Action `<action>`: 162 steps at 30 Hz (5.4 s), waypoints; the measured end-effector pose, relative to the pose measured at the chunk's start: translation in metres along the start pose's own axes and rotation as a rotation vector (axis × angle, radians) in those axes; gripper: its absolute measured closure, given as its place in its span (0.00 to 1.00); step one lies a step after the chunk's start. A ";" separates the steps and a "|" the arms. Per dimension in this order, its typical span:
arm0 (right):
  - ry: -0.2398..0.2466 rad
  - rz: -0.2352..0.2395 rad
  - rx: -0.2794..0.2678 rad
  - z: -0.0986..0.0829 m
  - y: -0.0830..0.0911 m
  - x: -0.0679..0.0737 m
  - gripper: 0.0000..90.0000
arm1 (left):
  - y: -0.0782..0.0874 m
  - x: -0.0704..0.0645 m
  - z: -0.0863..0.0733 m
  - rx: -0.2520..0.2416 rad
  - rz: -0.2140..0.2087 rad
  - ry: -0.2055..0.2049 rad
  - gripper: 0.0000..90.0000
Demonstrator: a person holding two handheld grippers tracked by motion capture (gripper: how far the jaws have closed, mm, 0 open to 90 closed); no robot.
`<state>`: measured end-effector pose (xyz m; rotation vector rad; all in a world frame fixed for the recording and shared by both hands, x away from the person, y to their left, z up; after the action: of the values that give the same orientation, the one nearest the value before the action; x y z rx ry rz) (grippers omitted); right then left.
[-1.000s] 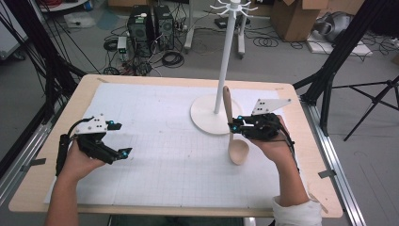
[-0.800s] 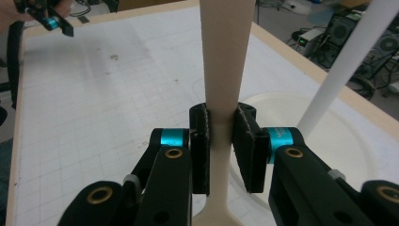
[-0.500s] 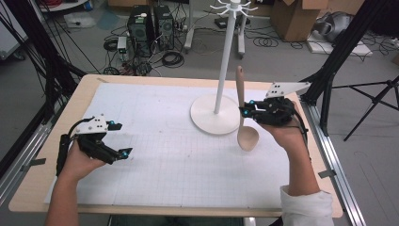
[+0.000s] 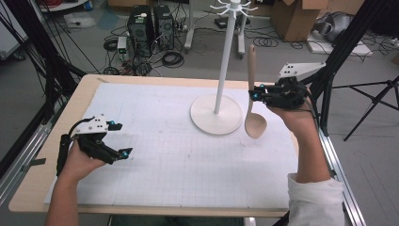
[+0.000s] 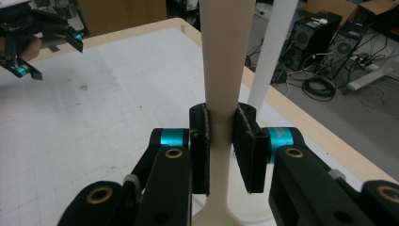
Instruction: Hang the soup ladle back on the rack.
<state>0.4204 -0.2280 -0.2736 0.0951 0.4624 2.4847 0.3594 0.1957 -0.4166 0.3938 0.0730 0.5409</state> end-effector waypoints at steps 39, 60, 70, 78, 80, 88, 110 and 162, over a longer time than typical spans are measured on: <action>-0.058 -0.016 0.039 0.055 -0.007 -0.040 0.86 | 0.000 0.001 -0.001 -0.002 0.004 0.003 0.02; -0.063 0.018 0.060 0.059 -0.018 -0.042 0.86 | 0.001 0.002 -0.001 0.000 0.005 0.004 0.02; -0.058 0.017 0.076 0.059 -0.027 -0.041 0.86 | 0.002 0.003 -0.001 0.000 0.007 0.005 0.02; -0.071 0.011 0.104 0.060 -0.032 -0.042 0.86 | 0.002 0.002 -0.001 0.001 0.004 0.005 0.02; -0.070 0.006 0.109 0.059 -0.033 -0.043 0.86 | 0.002 0.002 -0.001 0.001 0.004 0.003 0.02; -0.065 -0.021 0.099 0.061 -0.035 -0.043 0.82 | 0.002 0.002 -0.001 -0.001 0.006 0.005 0.02; -0.030 -0.075 0.059 0.035 -0.018 -0.027 0.45 | 0.002 0.002 -0.002 0.001 0.006 0.006 0.02; -0.084 0.177 0.125 -0.126 -0.063 0.081 0.16 | 0.002 0.004 -0.004 0.002 0.006 0.011 0.02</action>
<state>0.3670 -0.1717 -0.4161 0.3010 0.5969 2.6102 0.3612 0.2004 -0.4193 0.3932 0.0832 0.5490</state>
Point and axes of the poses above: each handheld gripper's, and its own axes: y roughly backward along the jaws, z roughly out of its top, x roughly to its left, the point moved 8 cm from there along -y, roughly forward along the jaws, and after that the axes turned 8 degrees about -x, right-handed, at the moved point
